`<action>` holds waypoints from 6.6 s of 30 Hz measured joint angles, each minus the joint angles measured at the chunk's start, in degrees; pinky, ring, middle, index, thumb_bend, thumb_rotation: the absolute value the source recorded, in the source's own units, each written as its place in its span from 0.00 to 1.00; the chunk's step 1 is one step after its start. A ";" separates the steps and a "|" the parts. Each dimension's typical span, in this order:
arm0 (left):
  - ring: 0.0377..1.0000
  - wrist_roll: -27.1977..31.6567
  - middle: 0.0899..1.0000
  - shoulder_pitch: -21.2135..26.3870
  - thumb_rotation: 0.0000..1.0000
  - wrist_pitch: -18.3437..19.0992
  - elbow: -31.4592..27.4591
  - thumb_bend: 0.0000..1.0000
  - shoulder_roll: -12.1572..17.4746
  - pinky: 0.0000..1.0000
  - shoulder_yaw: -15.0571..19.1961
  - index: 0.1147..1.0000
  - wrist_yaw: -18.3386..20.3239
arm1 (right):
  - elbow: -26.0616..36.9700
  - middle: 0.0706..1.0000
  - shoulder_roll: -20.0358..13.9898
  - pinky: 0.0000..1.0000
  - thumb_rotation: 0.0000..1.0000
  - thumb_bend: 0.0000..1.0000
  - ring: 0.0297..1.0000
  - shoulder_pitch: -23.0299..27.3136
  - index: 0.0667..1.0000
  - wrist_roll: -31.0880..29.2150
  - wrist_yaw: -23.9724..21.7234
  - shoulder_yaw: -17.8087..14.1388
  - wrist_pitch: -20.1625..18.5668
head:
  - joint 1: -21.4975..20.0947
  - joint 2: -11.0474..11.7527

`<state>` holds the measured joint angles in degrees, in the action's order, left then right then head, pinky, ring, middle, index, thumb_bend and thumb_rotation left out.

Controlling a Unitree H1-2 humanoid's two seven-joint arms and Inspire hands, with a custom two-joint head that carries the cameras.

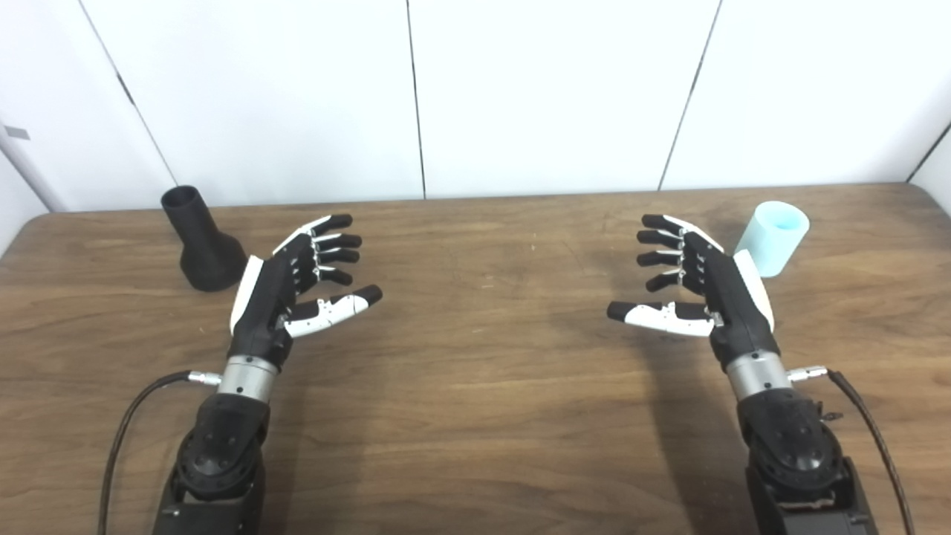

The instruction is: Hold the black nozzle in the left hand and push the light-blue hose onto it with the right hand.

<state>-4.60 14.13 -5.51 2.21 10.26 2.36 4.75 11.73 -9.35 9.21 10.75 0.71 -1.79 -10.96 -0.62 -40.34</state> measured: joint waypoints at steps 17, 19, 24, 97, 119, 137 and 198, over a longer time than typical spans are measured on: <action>0.66 0.38 0.66 0.02 0.00 0.01 0.07 0.72 -0.85 0.53 -0.19 0.66 -0.03 | -0.32 0.75 -1.35 0.54 0.00 0.74 0.68 -0.09 0.78 -0.52 -0.17 -0.33 0.15 | 5.89 1.58; 0.66 0.15 0.66 0.01 0.00 0.01 0.07 0.72 -1.01 0.53 -0.33 0.66 -0.14 | -0.33 0.75 -1.39 0.54 0.00 0.74 0.69 -0.27 0.78 -0.69 -0.22 -0.37 0.30 | 9.37 2.89; 0.66 -2.48 0.66 -0.04 0.01 -0.56 2.59 0.73 -3.29 0.52 -2.06 0.65 -2.41 | -1.91 0.77 -2.67 0.54 0.00 0.71 0.70 -1.20 0.80 -2.37 -0.80 -1.29 2.95 | 19.76 8.86; 1.00 -24.09 0.93 12.64 0.33 22.83 1.36 1.00 13.34 1.00 6.39 0.90 -13.25 | -7.60 0.75 -3.92 0.50 0.00 0.71 0.68 -1.51 0.78 -7.90 -3.68 -3.72 7.18 | 22.33 13.18; 0.99 -29.67 0.91 12.18 0.36 32.46 7.07 1.00 13.38 1.00 0.28 0.87 -8.31 | -7.22 0.75 -3.67 0.49 0.00 0.71 0.68 -1.51 0.78 -7.80 -3.67 -3.67 7.03 | 21.19 12.13; 0.95 -38.10 0.86 12.16 0.32 32.47 10.76 1.00 11.12 1.00 -0.30 0.84 0.20 | -5.91 0.76 -3.61 0.52 0.00 0.72 0.69 -1.97 0.78 -6.85 -3.59 -3.54 6.94 | 19.87 12.13; 0.69 -23.53 0.52 14.69 0.06 22.82 23.43 0.54 12.04 1.00 -2.91 0.43 -15.55 | -3.26 0.77 -3.59 0.52 0.00 0.71 0.69 -2.53 0.78 -5.84 -3.55 -3.52 6.49 | 18.20 9.75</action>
<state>-28.13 28.82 17.31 25.64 22.30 -0.55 -10.80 8.47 -12.95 6.68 4.91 -2.84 -5.31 -4.47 17.58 -30.59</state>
